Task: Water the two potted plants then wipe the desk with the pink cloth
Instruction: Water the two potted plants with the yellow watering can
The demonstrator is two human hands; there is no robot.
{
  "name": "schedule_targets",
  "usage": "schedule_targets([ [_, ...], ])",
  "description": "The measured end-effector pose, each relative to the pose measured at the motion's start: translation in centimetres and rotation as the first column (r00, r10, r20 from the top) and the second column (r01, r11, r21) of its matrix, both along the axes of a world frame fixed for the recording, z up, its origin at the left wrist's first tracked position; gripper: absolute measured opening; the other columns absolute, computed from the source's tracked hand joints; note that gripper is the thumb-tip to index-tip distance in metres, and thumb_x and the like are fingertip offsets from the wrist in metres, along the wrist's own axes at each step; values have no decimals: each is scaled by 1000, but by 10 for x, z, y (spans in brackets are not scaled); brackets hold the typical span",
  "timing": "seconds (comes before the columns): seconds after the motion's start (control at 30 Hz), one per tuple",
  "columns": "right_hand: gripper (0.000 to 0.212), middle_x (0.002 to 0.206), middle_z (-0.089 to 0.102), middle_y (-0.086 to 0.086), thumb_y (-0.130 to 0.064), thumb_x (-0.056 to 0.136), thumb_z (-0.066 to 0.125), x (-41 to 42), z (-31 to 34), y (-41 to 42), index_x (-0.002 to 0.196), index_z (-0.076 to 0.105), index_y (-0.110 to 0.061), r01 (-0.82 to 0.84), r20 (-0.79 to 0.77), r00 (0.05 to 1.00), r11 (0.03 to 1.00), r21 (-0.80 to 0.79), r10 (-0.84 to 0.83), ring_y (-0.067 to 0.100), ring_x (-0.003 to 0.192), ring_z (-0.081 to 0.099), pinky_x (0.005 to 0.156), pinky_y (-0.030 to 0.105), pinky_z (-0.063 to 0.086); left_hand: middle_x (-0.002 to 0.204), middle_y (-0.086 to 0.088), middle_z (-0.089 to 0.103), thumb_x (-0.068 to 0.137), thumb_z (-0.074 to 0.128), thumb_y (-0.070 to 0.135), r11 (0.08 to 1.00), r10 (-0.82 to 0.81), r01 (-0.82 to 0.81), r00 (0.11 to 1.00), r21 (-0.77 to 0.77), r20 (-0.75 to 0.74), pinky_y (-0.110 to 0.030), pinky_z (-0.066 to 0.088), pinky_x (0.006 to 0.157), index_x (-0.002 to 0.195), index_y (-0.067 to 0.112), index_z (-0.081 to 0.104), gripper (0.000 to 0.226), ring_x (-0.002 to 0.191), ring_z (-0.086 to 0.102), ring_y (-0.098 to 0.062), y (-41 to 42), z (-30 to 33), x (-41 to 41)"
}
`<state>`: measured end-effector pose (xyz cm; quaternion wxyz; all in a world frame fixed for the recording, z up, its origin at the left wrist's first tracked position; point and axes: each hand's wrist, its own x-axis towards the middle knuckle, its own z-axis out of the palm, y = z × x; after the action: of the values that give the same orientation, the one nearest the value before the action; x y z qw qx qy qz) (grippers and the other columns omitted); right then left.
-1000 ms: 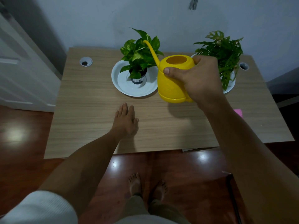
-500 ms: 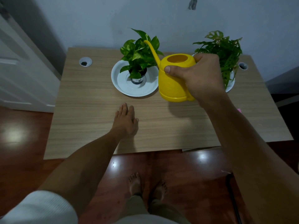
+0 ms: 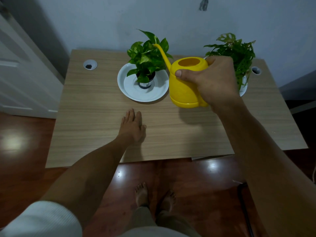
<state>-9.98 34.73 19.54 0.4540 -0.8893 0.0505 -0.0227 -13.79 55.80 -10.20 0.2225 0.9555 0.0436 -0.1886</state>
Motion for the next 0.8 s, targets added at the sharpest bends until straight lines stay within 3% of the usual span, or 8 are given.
schedule_targets([
  [0.13, 61, 109, 76, 6, -50, 66, 96, -1, 3, 1, 109, 75, -12, 36, -8, 999, 999, -14, -36, 24, 100, 72, 90, 49, 60, 172, -20, -11, 105, 39, 46, 1000, 1, -1, 1000, 0, -4, -52, 0, 130, 166, 16, 6, 76, 161, -12, -36, 0, 3, 1],
  [0.37, 38, 91, 72, -4, -45, 68, 96, -5, 4, 11, 80, 65, -27, 1, -5, 1000, 1000, -31, -1, 16, 88, 70, 81, 37, 59, 173, -20, -9, 105, 40, 46, 1000, 1, -1, 1000, -2, -5, -51, 0, 130, 166, 16, 7, 76, 161, -11, -36, 1, 2, 1],
  [0.43, 37, 94, 74, -4, -44, 68, 97, -6, 3, 13, 85, 71, -24, -15, -16, 1000, 1000, -11, 15, 17, 91, 72, 85, 39, 60, 173, -19, -9, 104, 40, 47, 1000, -2, 2, 1000, -4, -4, -51, 0, 130, 166, 16, 7, 77, 161, -11, -35, 1, 1, 1],
  [0.53, 53, 104, 78, 4, -44, 67, 98, -9, 0, 17, 104, 78, -13, -16, -40, 999, 1000, 2, 16, 22, 97, 74, 89, 46, 61, 173, -19, -9, 104, 41, 47, 1000, -5, 5, 1000, -9, -3, -51, 0, 130, 166, 16, 7, 77, 161, -11, -35, 2, 0, 1],
  [0.7, 44, 97, 74, 3, -47, 66, 98, -14, -6, 17, 88, 69, -21, -19, -55, 998, 999, -41, 17, 20, 91, 70, 83, 42, 60, 173, -20, -8, 104, 41, 46, 1000, -3, 3, 1000, -10, 7, -52, 1, 130, 166, 16, 8, 77, 161, -9, -36, 1, 0, 0],
  [0.8, 50, 101, 76, 7, -48, 66, 97, -17, -8, 15, 97, 73, -16, -18, -65, 998, 998, -59, 14, 24, 94, 72, 84, 45, 60, 173, -19, -8, 104, 41, 46, 1000, -2, 2, 1000, -13, 4, -52, 1, 130, 166, 16, 8, 77, 161, -10, -35, 1, 0, 0],
])
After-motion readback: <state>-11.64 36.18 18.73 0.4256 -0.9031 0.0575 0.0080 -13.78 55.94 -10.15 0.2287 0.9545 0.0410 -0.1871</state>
